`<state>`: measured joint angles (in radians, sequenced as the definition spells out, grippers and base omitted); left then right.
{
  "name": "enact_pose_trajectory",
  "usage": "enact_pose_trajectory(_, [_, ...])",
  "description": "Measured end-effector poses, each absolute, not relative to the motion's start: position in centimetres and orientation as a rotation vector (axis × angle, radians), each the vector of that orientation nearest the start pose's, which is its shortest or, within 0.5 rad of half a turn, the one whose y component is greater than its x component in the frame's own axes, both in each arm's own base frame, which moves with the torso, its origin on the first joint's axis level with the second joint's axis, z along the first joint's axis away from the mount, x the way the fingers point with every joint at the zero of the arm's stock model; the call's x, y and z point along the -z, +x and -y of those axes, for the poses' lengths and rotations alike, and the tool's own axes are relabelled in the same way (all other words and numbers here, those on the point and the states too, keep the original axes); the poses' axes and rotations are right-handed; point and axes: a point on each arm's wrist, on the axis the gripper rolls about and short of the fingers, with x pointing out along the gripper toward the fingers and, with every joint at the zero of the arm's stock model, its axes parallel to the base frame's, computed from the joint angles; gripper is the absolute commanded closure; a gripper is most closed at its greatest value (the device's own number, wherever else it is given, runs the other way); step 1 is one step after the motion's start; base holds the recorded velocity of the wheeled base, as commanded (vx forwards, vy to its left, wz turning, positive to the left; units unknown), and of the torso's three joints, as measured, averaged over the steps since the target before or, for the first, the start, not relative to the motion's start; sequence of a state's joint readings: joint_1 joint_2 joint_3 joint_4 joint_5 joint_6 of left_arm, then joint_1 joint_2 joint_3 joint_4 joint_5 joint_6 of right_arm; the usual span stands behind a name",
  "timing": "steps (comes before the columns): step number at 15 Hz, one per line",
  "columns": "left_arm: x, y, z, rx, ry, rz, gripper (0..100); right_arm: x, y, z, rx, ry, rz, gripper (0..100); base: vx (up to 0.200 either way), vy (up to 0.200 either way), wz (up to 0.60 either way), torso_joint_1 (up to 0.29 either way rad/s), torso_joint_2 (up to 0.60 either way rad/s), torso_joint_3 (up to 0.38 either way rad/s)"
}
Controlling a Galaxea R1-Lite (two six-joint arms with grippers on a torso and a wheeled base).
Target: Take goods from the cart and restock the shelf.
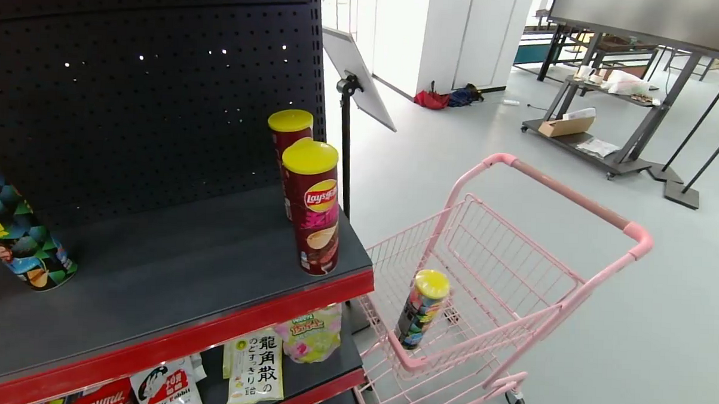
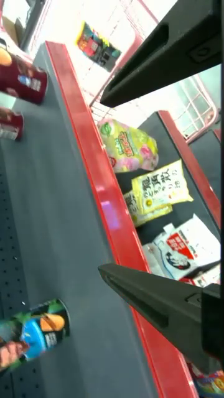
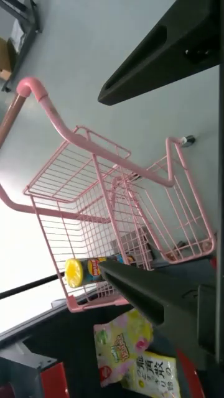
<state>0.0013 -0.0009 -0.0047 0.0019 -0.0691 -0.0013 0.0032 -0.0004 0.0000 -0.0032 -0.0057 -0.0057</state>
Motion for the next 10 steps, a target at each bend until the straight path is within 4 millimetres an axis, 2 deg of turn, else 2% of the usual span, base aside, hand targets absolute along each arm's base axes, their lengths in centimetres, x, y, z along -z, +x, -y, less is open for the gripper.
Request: enact_pose_trajectory(10, [-7.65,-2.32,0.16,0.069,-0.003,0.003,0,-7.58,-2.28,0.02,0.004,0.000,0.003,0,0.000,0.000,0.00,-0.133,0.33,0.193])
